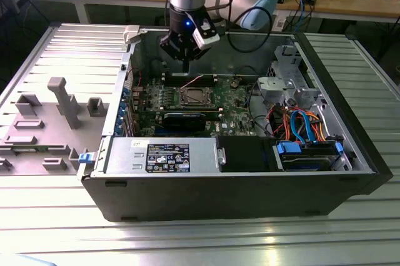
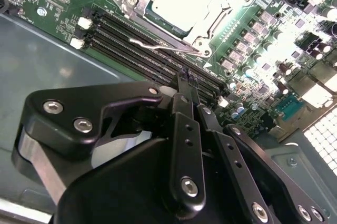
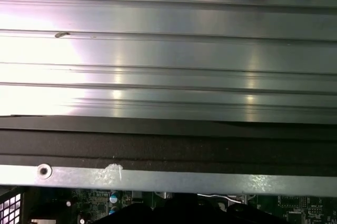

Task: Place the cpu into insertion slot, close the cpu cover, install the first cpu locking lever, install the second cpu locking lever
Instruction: 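Install the first cpu locking lever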

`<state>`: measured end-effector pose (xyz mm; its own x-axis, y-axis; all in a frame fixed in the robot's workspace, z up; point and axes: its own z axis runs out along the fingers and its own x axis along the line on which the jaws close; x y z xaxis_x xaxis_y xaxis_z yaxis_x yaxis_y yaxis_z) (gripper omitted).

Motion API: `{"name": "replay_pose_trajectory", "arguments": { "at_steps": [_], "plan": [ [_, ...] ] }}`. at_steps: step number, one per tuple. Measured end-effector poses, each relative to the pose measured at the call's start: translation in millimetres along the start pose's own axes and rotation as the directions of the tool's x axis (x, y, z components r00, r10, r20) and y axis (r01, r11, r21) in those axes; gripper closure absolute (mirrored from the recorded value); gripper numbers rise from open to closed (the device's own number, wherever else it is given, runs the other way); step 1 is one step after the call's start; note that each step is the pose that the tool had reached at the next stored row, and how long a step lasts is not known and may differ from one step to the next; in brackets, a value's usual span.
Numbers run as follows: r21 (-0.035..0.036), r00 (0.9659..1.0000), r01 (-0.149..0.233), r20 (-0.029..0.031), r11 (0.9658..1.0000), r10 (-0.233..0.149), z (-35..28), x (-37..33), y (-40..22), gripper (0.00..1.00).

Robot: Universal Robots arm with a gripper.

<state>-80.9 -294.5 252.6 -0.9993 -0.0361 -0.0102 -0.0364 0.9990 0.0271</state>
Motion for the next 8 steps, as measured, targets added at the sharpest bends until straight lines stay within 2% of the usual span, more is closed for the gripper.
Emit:
{"name": "replay_pose_trajectory", "arguments": {
  "at_steps": [8],
  "plan": [
    [0.0012, 1.0, 0.0, 0.0, 1.0, 0.0, 0.3, 0.2, -5.7, 0.89]
  ]
}}
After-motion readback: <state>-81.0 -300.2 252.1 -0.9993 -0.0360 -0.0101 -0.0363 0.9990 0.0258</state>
